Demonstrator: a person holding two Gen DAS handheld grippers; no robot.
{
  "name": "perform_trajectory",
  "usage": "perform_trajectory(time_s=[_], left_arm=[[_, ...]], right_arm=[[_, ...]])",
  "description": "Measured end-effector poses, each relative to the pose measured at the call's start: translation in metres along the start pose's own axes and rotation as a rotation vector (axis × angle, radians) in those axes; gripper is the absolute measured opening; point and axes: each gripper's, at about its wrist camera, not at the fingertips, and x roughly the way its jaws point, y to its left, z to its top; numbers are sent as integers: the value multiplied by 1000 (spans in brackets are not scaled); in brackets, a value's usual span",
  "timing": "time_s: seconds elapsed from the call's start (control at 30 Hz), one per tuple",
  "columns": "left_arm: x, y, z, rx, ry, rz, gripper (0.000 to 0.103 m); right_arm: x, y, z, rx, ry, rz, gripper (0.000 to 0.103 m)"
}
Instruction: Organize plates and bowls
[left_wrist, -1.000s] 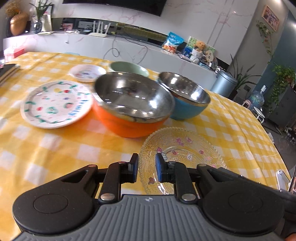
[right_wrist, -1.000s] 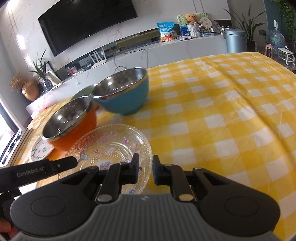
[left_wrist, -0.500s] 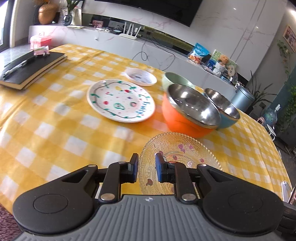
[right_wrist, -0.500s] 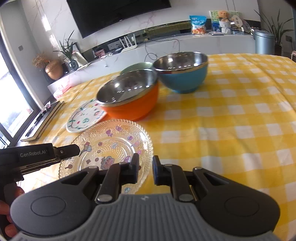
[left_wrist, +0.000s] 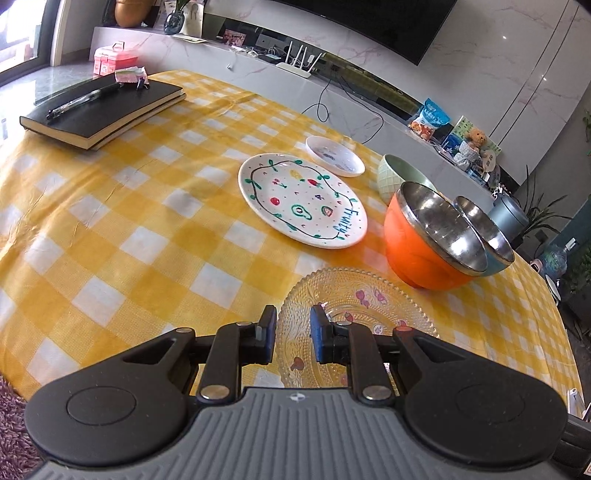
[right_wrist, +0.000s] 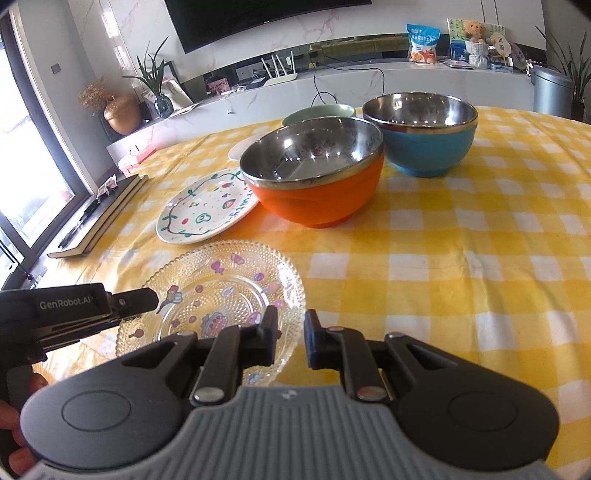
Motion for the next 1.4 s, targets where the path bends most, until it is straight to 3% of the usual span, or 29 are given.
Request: perform_trajectory(time_s=[0.63, 0.77, 1.0, 1.27, 1.4], left_arm=[[11, 2, -2, 18, 29, 30, 21], [9, 3, -1, 4, 22, 27, 23], [-1, -1, 5, 17, -18, 33, 42], [-14, -16, 20, 91, -65, 9, 46], [-17, -20, 32, 129, -74, 11, 47]], right_arm=[[11, 1, -2, -36, 16, -6, 14], [9, 1, -3, -29, 13, 7, 19], [-3, 5, -1, -62, -30, 1, 33], [-15, 9, 11, -93, -106, -18, 56], [-15, 13, 22, -103, -122, -27, 59]])
